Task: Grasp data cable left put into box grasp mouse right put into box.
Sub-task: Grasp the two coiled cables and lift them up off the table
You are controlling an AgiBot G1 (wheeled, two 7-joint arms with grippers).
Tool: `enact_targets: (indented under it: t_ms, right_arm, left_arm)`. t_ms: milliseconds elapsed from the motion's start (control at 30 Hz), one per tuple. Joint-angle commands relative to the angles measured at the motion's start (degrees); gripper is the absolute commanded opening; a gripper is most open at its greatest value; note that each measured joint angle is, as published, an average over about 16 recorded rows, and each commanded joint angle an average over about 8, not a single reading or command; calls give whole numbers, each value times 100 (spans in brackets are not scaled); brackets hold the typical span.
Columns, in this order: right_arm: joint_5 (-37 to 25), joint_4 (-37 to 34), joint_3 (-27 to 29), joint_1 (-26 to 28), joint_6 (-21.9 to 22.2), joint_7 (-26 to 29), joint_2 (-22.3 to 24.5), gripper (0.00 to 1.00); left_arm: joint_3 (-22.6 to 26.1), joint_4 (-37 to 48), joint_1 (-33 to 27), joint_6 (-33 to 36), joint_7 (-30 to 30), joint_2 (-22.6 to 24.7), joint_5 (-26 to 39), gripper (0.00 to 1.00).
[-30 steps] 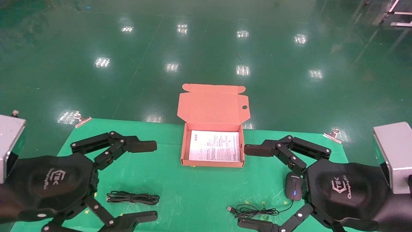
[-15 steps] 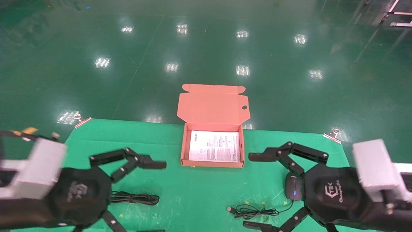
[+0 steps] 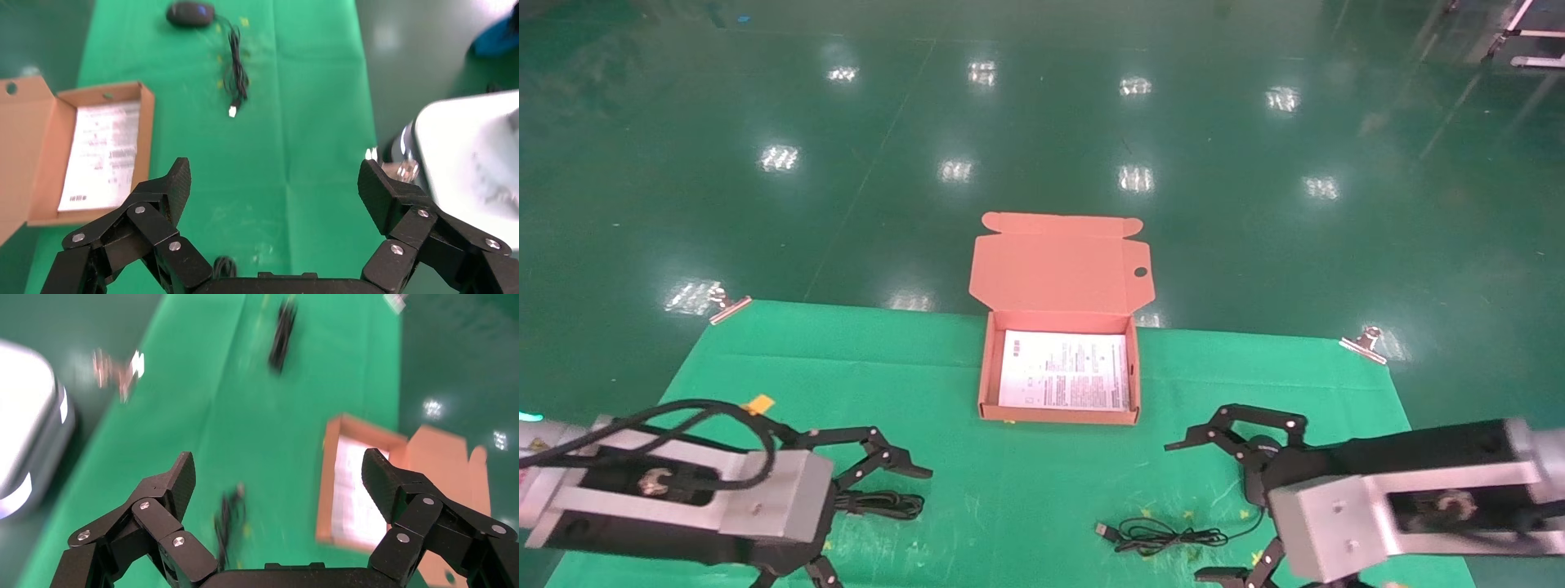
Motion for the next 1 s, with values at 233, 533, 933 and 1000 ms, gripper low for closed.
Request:
enact_targets:
  t_ms: [233, 533, 933, 1000]
  right_arm:
    - [-1329, 26, -588, 198, 206, -712, -277, 100]
    - [-2448, 7, -977, -72, 775, -976, -527, 100]
    - [-3299, -109, -1215, -593, 1530, -754, -806, 100]
    - [-3371, -165, -1229, -675, 1655, -716, -856, 100]
  left_arm:
    - [538, -75, -308, -174, 269, 335, 1066, 100]
    - [1021, -135, -346, -553, 459, 734, 2321, 100]
    - [1466, 146, -137, -1136, 212, 1208, 3629, 100]
    - [1521, 327, -124, -1235, 148, 1313, 3810, 100]
